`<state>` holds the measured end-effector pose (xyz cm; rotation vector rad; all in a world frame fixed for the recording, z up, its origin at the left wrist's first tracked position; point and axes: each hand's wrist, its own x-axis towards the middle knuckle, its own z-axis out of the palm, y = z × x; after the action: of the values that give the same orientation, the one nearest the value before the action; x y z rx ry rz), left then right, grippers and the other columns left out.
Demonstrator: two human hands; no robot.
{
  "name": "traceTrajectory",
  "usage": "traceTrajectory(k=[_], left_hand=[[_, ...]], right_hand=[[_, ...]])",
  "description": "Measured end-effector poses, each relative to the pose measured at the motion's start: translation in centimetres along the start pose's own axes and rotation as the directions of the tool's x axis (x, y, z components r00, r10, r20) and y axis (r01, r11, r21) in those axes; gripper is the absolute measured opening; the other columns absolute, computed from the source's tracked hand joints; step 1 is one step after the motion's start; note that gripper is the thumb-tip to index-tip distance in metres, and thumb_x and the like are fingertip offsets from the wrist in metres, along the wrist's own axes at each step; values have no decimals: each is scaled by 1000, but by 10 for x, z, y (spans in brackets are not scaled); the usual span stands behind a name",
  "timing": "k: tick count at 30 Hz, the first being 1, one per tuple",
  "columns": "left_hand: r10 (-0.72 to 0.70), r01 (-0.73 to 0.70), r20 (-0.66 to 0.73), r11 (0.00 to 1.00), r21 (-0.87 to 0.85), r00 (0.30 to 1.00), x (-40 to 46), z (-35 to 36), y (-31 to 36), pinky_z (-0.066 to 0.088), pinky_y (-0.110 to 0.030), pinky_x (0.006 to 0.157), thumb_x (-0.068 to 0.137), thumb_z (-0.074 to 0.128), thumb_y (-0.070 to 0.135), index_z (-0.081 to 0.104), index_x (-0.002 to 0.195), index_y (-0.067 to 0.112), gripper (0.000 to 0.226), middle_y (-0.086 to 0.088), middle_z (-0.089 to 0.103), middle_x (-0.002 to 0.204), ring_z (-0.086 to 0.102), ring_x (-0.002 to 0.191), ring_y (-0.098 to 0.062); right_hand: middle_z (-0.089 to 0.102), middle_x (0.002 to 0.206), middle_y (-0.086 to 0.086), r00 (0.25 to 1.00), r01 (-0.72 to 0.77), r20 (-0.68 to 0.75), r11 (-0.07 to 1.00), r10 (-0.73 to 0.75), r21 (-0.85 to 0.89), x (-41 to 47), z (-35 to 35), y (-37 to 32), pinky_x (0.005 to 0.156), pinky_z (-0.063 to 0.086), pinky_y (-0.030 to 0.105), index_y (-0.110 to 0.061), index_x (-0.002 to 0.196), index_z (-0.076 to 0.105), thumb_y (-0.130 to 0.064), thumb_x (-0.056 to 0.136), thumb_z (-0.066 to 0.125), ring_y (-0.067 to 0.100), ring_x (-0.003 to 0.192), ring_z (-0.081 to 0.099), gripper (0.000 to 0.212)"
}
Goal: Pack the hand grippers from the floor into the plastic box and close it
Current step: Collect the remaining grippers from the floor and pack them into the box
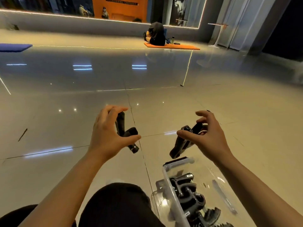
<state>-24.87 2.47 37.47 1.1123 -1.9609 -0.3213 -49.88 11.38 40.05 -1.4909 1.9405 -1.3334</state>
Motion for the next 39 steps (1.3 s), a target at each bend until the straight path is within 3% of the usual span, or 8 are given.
traceTrajectory(k=[8,13,18,23,27,30,34,39], left_hand=[[-20,32,107,993,-111,994,-29,74,53,39,-28,84,57,84,37,47,121,29,74,0,35,126,35,109,-14],[-84,126,217,974,-188,973,-42,111,74,28,-6,75,59,85,33,43,123,31,76,2,33,130,34,108,-8],[21,31,359,990,-139,933,-27,112,84,39,-27,88,59,84,35,41,126,33,79,-1,38,132,38,111,-12],[105,-81,496,994,-69,862,-13,106,54,46,-43,96,55,83,40,37,122,42,81,2,40,130,44,115,-17],[29,-10,481,999,-42,876,-33,128,9,45,-33,94,56,84,39,36,120,42,80,5,40,130,43,114,-12],[16,1,490,999,-35,871,-58,148,-28,34,-12,84,55,84,37,34,121,45,84,15,32,127,37,111,-3],[-85,120,476,992,-43,875,-85,178,-73,26,-5,80,54,86,32,35,122,48,86,20,28,126,31,108,6],[-225,276,513,961,-24,828,-109,222,-117,29,-20,95,54,87,29,38,122,46,86,19,31,127,32,110,6]], right_hand=[[46,113,-1,969,-230,-99,972,225,-46,-68,-39,70,81,45,32,-32,123,43,-45,57,83,17,98,53,79],[46,118,-1,928,-345,-165,938,334,-41,-113,-69,101,84,45,36,-34,121,41,-53,51,81,20,105,51,82],[47,119,-2,890,-399,-250,917,380,-27,-128,-95,128,82,39,32,-28,125,42,-45,60,82,18,107,49,78],[48,117,-2,861,-458,-226,888,456,47,-107,-68,150,82,41,33,-30,123,41,-47,60,82,19,105,50,78],[53,105,-2,771,-577,-129,769,624,273,-67,-21,181,91,48,46,-28,117,44,-50,58,81,23,100,57,73],[55,107,2,669,-687,-60,647,741,332,-40,15,215,91,51,46,-19,116,45,-48,59,82,19,92,61,74],[65,103,9,601,-784,21,585,799,209,-6,54,259,65,59,36,0,106,60,-58,55,79,20,88,67,80],[61,90,5,578,-812,26,578,816,-80,13,83,296,59,60,38,-13,95,58,-71,61,68,23,69,67,67]])
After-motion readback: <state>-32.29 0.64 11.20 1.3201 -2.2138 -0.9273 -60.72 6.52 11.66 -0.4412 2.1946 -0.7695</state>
